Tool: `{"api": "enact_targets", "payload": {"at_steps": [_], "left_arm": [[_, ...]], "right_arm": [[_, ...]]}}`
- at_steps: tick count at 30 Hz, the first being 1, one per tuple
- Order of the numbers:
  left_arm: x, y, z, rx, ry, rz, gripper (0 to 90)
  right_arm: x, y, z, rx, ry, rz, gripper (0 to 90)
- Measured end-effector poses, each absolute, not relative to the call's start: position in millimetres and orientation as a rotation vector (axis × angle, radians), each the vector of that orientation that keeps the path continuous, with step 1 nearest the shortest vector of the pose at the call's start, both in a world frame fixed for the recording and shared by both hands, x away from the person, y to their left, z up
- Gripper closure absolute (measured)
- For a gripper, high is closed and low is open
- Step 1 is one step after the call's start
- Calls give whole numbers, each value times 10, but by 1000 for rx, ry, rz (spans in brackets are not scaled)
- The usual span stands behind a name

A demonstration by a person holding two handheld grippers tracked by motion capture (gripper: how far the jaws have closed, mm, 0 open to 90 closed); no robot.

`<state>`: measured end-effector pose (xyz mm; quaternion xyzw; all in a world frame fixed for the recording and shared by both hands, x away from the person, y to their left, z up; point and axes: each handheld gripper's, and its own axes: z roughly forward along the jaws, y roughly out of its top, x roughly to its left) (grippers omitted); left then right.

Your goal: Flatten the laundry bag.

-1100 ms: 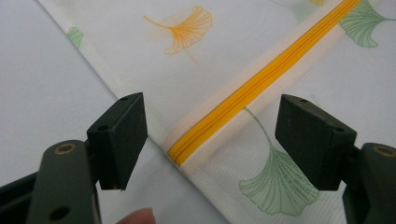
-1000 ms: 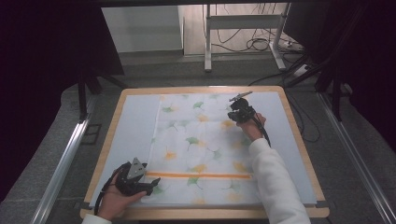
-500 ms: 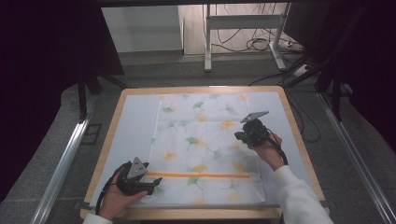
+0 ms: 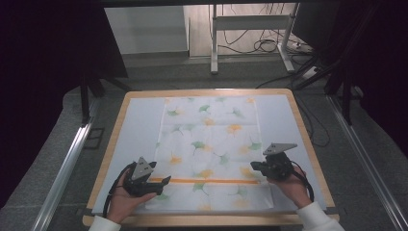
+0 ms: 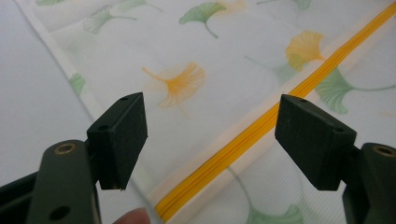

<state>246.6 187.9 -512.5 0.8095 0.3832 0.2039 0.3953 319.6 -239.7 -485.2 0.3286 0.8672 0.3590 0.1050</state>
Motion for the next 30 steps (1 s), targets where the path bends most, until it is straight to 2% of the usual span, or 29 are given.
{"api": "enact_targets", "payload": {"at_steps": [9,17,26,30], "left_arm": [[2496,1645,-5072,2037,939,472,268],[2558,1590,-5050,2033,946,459,266],[2626,1394,-4998,2050,897,453,240],[2687,1200,-4948,2083,869,402,253]], "right_arm": [[2906,-2612,-4845,997,2509,1104,885],[2802,-2690,-4945,1051,2537,1068,886],[2730,-2721,-4996,1096,2530,1037,889],[2695,-2704,-5012,1095,2538,994,889]]}}
